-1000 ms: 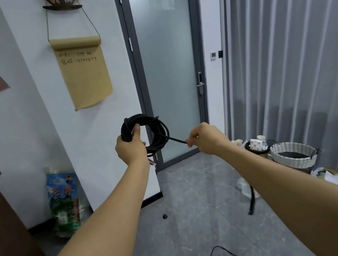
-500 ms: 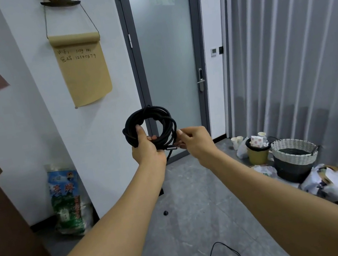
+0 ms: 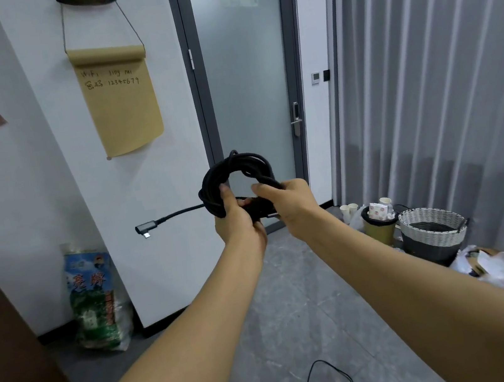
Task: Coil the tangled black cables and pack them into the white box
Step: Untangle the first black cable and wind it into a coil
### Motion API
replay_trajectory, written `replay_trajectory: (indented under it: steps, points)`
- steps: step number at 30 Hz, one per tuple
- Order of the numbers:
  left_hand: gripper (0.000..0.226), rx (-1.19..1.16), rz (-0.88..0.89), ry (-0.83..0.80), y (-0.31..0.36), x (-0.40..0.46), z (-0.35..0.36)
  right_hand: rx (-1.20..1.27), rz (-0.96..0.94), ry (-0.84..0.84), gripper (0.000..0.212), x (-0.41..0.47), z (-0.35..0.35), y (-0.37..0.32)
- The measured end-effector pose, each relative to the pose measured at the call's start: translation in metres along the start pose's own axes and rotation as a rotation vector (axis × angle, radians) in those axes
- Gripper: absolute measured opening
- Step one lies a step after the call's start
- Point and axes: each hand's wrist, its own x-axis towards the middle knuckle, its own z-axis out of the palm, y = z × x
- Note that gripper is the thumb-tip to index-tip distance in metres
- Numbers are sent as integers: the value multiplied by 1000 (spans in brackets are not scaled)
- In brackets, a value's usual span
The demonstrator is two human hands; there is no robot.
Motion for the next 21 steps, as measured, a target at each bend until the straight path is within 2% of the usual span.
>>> replay_trajectory:
  steps: [3,6,9,12,16,19,21]
  points:
    - [31,145,-46,-22,2,3,2,-23,-19,46,15,3,-5,2]
    - [35,309,-124,-61,4,6,-2,-48,-39,64,21,4,-11,4]
    - [38,393,-124,-73,9,5,0,-13,-25,73,24,3,-17,11]
    - [43,480,-98,-85,15,7,4,68,13,50,13,3,-19,15]
    - [41,480,-98,-89,14,9,5,83,52,11,13,4,-22,18]
    - [33,431,-121,-176,9,8,2,101,68,6,19,6,-26,18]
    - [40,398,-151,-256,6,5,1,82,63,-15,22,9,-32,12]
